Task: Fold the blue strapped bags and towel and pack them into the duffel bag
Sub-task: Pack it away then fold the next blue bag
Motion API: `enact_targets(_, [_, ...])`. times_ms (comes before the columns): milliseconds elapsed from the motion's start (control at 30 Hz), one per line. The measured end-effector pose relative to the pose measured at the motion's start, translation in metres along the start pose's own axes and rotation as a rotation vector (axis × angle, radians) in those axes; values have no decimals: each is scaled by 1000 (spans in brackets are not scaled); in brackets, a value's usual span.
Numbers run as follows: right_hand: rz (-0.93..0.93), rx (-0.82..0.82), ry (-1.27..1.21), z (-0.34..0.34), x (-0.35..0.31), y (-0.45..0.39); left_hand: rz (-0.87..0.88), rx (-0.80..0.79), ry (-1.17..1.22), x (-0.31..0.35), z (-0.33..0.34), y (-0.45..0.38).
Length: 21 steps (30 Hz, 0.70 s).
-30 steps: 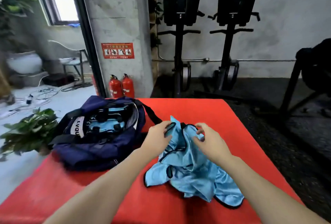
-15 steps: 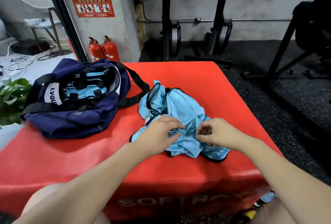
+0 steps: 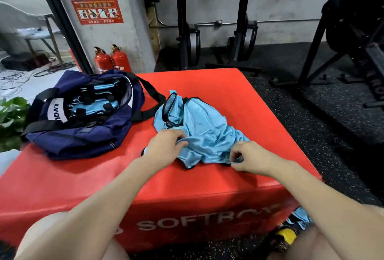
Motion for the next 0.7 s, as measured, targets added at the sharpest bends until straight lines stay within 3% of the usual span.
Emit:
enact_targets(100, [3, 36, -37, -1, 0, 1, -72, 49, 43, -27, -22, -2])
enact_targets(267, [-15, 247, -431, -29, -9, 7, -162, 178, 130, -61, -48, -1])
enact_targets(400, [-126, 320, -712, -44, -29, 5, 41, 355, 157, -8, -64, 16])
enact_targets(500, [-211, 351, -823, -56, -46, 3, 274, 255, 232, 56, -46, 30])
enact_targets(600, [-250, 379, -898, -69, -53, 1, 250, 116, 311, 74, -23, 26])
enact_targets(700, [-265, 362, -938, -77, -54, -3, 177, 200, 428, 66, -33, 19])
Point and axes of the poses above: each hand's wrist, its own y-axis away from the middle knuckle, its own z-axis out of the palm, x = y × z, the point moved 10 cm from there along -y, towards the middle knuckle, and after that the axes turned 11 degrees about -x, right-handed, at the moved point
